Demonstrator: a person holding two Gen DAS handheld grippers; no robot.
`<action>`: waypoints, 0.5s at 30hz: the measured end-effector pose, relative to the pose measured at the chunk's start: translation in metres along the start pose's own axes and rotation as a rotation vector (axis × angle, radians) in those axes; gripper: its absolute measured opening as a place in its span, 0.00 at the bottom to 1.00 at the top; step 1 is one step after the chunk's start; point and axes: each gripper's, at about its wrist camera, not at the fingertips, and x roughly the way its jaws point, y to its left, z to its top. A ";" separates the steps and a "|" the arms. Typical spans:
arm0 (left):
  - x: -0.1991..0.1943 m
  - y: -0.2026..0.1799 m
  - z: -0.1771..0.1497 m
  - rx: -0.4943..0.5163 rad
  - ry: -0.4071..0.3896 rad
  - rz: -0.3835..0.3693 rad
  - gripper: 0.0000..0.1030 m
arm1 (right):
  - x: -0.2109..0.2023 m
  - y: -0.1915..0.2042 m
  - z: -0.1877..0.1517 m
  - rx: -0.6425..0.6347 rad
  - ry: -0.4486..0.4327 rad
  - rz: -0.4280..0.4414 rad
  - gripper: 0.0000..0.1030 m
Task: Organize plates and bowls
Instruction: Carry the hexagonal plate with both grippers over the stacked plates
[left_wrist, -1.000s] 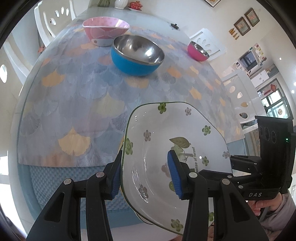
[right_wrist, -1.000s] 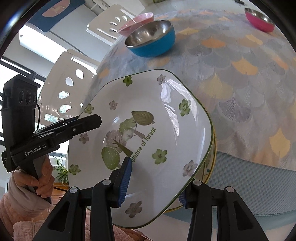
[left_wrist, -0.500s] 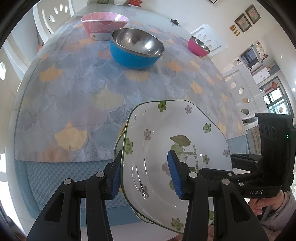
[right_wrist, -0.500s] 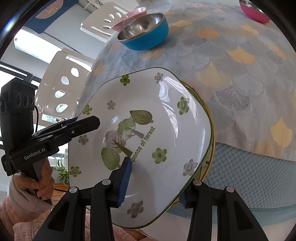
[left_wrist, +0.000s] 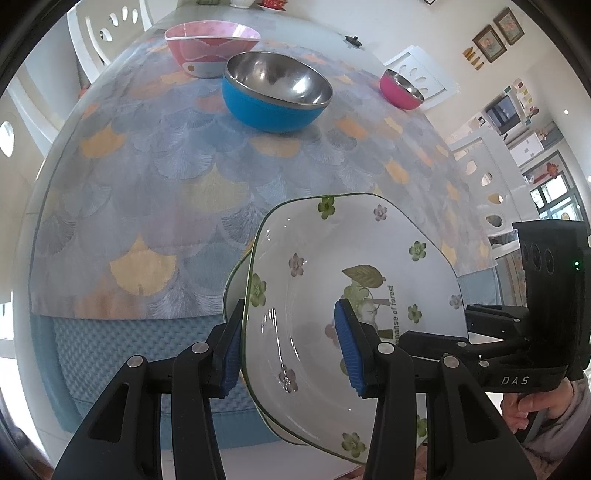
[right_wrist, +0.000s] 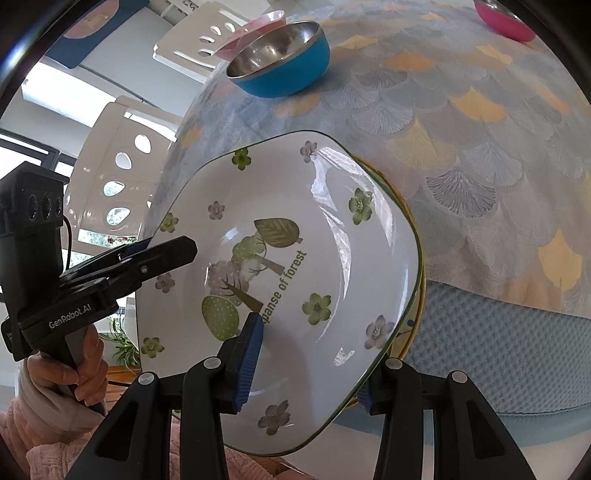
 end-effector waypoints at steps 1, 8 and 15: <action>0.000 0.000 0.000 0.003 0.001 -0.001 0.41 | 0.000 0.000 0.001 0.005 0.002 0.000 0.42; 0.000 0.001 0.001 0.006 0.021 -0.007 0.41 | -0.001 -0.001 0.003 0.014 0.026 -0.012 0.42; -0.001 0.002 0.001 -0.001 0.025 -0.011 0.41 | 0.000 0.000 0.006 0.021 0.045 -0.026 0.42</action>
